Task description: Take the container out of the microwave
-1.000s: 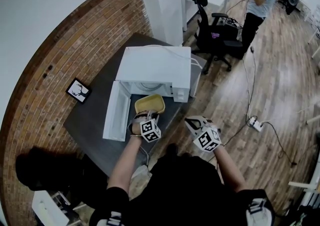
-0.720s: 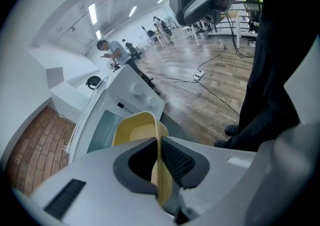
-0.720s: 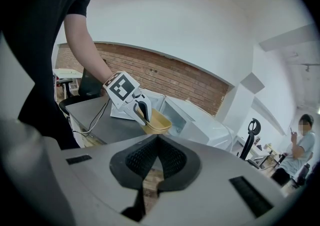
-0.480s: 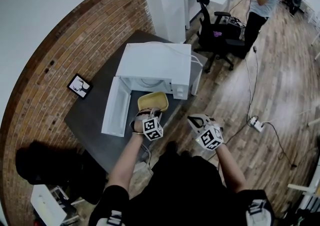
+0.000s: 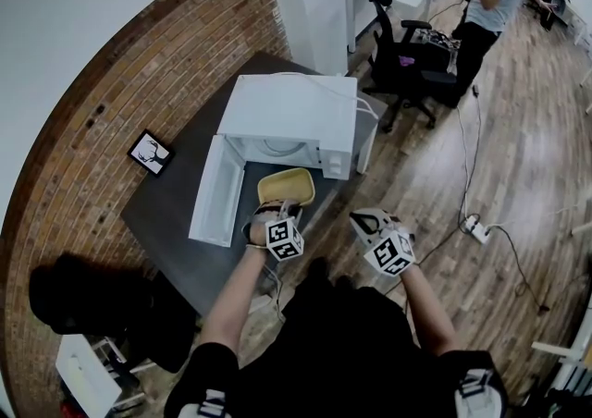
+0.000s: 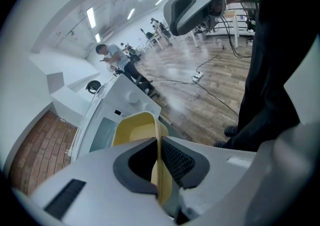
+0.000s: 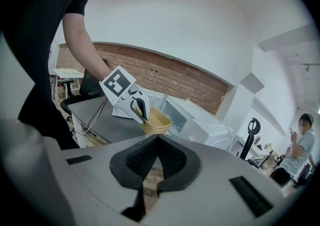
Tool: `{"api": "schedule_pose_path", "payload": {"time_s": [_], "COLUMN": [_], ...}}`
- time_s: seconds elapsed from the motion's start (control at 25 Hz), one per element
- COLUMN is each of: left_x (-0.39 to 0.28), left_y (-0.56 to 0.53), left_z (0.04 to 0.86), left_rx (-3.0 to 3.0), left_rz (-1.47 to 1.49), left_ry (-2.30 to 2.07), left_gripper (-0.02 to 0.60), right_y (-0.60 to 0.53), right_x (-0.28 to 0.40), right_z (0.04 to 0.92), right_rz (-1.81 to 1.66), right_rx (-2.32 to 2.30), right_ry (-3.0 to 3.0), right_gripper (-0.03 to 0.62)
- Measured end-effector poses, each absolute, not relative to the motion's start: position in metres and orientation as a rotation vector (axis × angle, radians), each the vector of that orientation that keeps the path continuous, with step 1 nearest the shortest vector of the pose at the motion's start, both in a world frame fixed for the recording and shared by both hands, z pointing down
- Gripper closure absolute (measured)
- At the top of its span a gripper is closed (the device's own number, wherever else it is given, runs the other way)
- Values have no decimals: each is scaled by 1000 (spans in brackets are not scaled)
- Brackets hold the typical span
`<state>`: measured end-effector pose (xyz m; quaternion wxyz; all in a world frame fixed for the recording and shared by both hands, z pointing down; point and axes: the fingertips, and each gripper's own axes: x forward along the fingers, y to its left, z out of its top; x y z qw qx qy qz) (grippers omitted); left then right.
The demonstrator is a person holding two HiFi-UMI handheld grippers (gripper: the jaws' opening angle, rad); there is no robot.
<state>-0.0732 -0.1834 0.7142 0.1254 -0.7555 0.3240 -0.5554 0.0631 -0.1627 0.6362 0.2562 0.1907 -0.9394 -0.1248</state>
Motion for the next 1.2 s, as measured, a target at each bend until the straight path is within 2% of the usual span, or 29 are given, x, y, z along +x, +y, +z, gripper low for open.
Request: {"api": "schedule_pose_path", "payload": {"time_s": [1.2], "left_x": [-80], "left_y": [-156], "left_z": [725], "left_rx": [-2198], "left_rz": [-1652], "left_ry": [997], "left_gripper": [552], "right_y": [-156], "right_x": [54], "right_z": [642], "right_rz": [-343], "right_rx": [450], "right_ry": [-2562], "right_gripper": [595]}}
